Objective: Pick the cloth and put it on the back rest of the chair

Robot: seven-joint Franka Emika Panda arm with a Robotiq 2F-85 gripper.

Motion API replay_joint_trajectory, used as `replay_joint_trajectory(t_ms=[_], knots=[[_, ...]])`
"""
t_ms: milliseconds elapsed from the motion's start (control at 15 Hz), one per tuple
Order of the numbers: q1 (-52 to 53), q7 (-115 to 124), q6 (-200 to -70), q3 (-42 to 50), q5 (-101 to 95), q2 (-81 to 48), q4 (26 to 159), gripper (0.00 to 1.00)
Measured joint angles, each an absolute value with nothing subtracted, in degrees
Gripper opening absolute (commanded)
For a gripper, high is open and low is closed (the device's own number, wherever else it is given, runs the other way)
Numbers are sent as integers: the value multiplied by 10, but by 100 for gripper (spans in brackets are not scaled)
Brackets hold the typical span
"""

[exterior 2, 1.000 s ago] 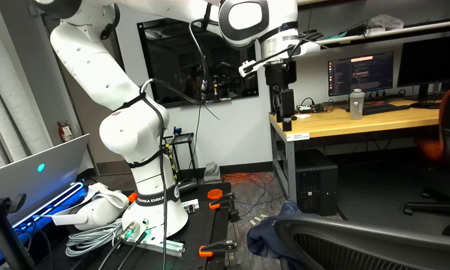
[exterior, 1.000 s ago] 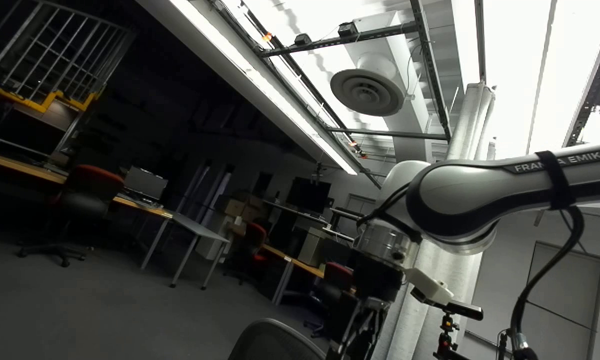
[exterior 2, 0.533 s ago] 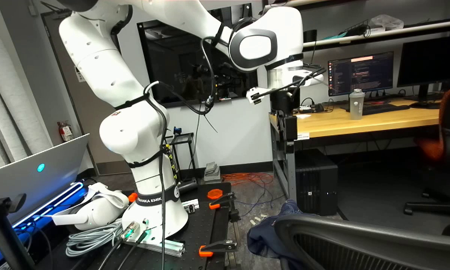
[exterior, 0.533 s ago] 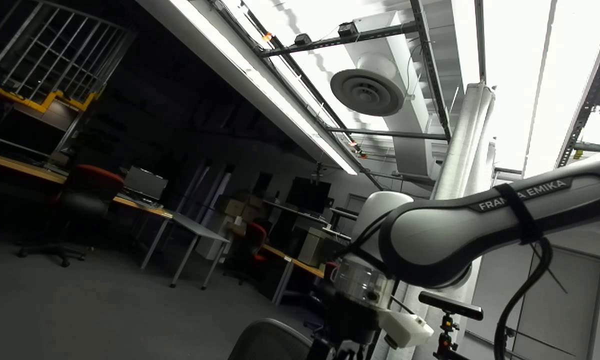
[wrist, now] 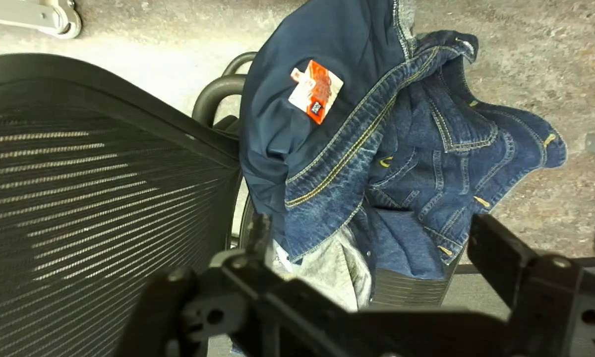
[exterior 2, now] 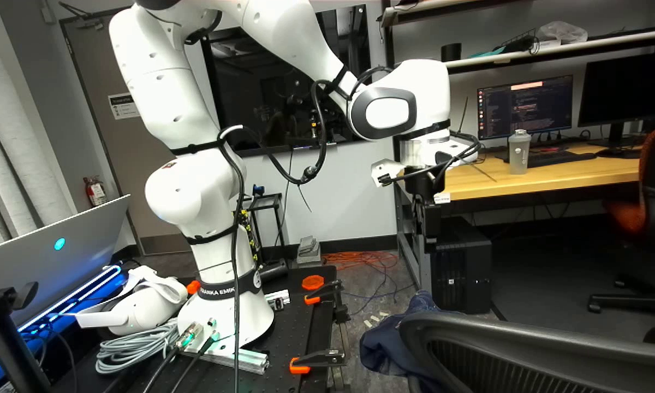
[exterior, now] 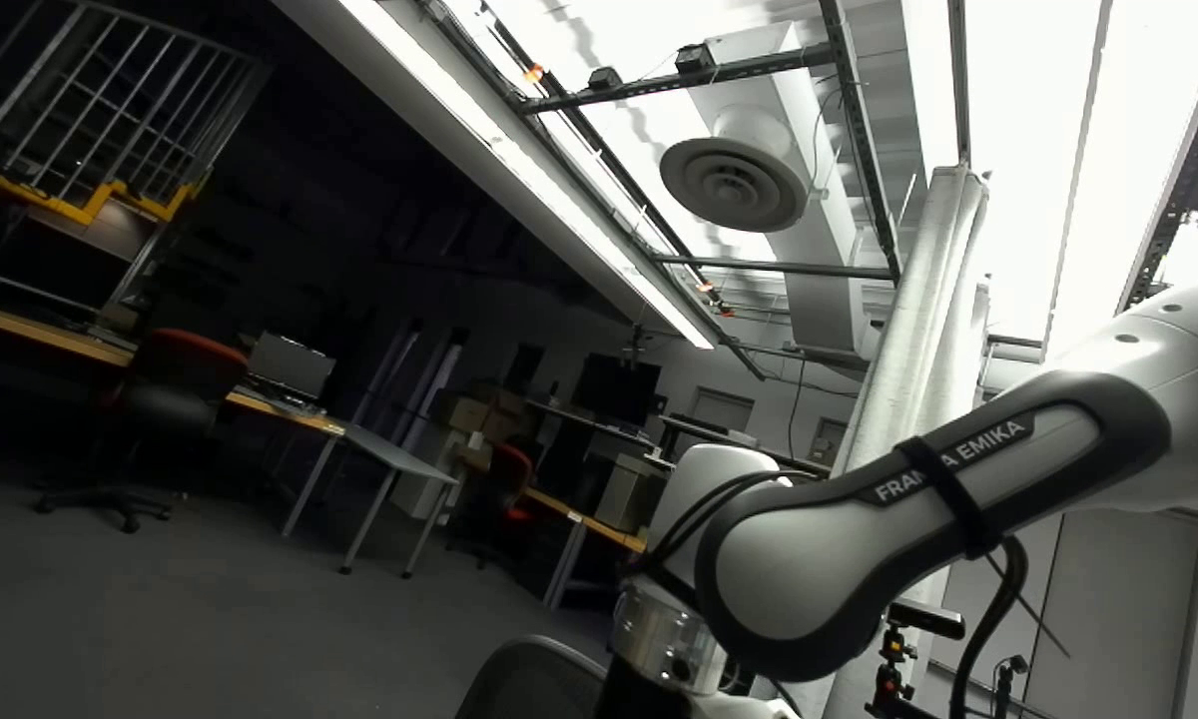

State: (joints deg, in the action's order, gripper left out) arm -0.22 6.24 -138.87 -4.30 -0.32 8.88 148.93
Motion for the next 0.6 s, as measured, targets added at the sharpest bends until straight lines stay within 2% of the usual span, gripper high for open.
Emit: replay_joint_trajectory(t_ms=[600], knots=[[6, 95, -1432, -44, -39, 4, 1484, 100]])
